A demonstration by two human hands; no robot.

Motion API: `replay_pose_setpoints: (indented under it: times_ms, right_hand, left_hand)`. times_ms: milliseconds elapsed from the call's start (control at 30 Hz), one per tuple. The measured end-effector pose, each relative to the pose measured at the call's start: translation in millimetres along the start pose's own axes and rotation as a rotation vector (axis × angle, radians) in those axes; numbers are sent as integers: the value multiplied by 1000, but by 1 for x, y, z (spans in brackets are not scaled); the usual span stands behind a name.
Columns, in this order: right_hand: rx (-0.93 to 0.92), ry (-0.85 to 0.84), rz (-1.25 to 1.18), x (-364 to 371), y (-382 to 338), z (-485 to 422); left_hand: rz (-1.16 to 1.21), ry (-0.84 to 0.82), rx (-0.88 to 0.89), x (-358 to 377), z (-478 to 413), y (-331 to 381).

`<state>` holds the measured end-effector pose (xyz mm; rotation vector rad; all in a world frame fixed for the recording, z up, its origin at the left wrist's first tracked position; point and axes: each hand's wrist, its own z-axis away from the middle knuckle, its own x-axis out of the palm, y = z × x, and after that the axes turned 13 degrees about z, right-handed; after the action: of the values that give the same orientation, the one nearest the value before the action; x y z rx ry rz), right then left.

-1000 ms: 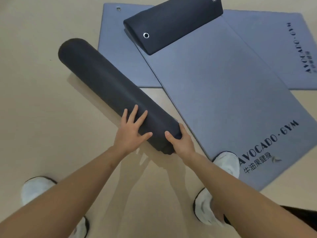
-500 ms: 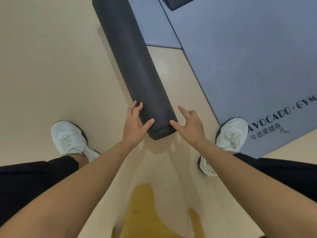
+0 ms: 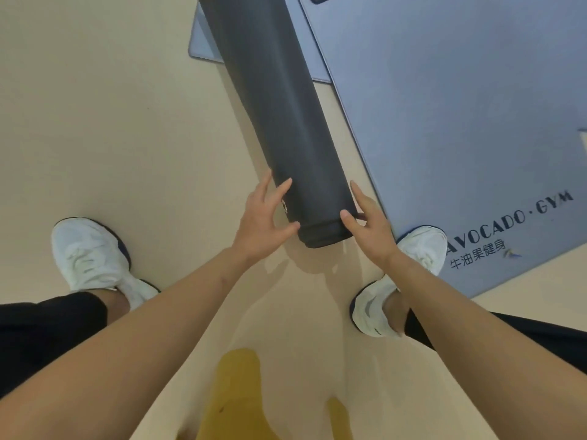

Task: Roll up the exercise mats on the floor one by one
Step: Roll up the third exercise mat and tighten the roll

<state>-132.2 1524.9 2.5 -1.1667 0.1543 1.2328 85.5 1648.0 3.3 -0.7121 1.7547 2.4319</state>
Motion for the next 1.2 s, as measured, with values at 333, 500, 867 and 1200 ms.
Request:
replay_pose_setpoints:
  times_ms: [333,500,867,1200]
  right_hand:
    - [-203,-261,196,-18,15,-5]
    - [-234,-223,134,-19,22,-14]
    - [-251,-12,-125,-31,-43,-3]
    - [-330,121,-279,-90,-179,39]
  left_hand:
    - [49,-36,-86,61,5,-3]
    - [18,64,-106,68,8,1]
    - [-4,302,64,-3,4,43]
    - [-174,342,51,-127,17,175]
